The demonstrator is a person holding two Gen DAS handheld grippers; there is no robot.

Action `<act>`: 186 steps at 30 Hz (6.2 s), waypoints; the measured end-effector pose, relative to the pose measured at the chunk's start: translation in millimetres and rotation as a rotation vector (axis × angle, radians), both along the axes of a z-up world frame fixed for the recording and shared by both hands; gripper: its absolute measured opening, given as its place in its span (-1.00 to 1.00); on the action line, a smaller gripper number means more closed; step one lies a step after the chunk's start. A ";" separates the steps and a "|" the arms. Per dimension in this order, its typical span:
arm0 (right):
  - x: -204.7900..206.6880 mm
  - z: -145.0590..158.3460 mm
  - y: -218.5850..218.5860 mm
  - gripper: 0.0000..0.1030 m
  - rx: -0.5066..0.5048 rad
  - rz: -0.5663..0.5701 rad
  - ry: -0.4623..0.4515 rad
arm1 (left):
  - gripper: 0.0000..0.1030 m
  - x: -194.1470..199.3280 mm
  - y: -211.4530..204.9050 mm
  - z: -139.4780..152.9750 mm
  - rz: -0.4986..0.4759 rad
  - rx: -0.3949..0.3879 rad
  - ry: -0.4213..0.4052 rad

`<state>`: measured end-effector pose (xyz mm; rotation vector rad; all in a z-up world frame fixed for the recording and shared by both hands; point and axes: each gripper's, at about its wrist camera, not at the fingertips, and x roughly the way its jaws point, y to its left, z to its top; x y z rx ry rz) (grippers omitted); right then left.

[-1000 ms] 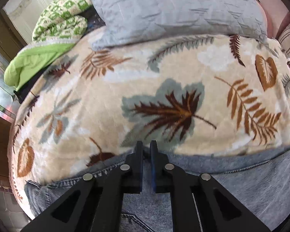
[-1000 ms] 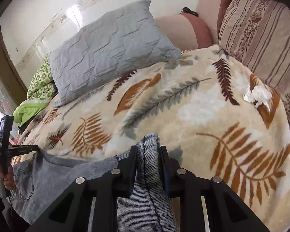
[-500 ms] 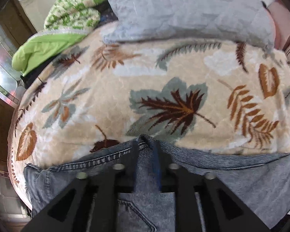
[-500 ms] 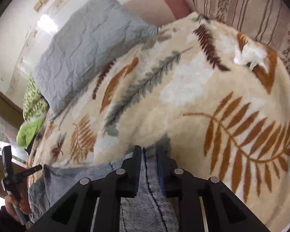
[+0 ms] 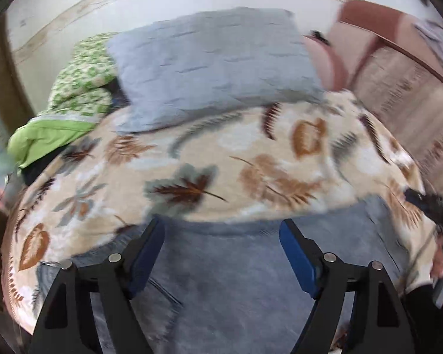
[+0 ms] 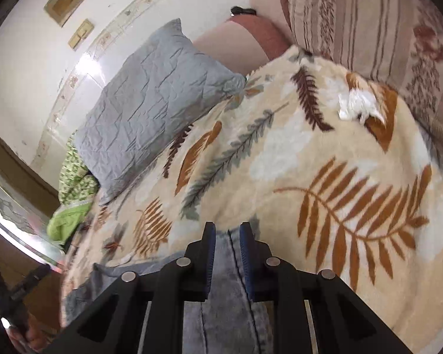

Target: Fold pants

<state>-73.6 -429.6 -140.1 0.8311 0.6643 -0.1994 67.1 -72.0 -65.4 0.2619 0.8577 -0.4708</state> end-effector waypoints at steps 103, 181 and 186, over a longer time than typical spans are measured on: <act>47.1 -66.5 187.1 0.25 0.211 0.420 0.113 | 0.63 36.8 17.2 -128.6 0.104 0.193 0.218; 50.0 -31.5 235.0 0.21 -0.211 0.434 0.103 | 0.81 -21.0 380.2 -121.9 0.722 -0.272 0.322; 51.6 -33.5 237.7 0.21 -0.210 0.441 0.111 | 0.81 -19.9 375.2 -134.0 0.672 -0.359 0.402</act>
